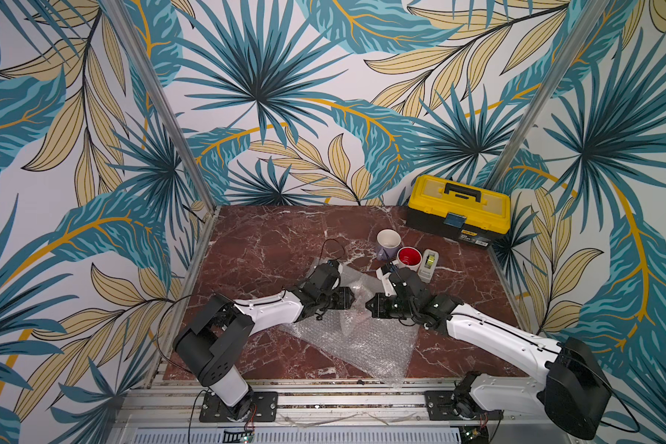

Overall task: Wrap mugs in bubble wrap
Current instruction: Stick the tape on the bubble wrap.

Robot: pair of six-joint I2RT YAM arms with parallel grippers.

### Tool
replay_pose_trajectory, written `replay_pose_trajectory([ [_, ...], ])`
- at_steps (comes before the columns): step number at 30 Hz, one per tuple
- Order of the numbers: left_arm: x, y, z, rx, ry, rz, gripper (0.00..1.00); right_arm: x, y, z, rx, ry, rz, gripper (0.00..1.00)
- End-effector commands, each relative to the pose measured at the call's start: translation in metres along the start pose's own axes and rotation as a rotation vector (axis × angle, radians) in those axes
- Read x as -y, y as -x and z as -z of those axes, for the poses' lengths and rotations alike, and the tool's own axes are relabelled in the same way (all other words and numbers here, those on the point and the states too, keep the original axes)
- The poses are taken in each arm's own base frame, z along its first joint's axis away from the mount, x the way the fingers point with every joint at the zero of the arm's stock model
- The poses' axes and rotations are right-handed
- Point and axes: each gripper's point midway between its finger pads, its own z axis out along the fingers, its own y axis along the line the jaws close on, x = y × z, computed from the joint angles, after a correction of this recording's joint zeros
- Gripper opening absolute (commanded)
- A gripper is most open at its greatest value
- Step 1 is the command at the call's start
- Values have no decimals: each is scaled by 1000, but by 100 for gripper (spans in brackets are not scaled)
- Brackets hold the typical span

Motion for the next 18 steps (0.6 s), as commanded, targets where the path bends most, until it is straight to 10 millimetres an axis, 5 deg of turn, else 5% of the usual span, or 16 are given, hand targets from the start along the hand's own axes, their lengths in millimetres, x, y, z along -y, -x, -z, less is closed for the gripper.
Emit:
replay_pose_trajectory([
  [1,-12,-13,-5,-47,51,-12,55,8,3,-2,53,-12,-107,0],
  [18,-11,-11,-6,-45,50,-13,55,13,1,-2,68,-25,-168,0],
])
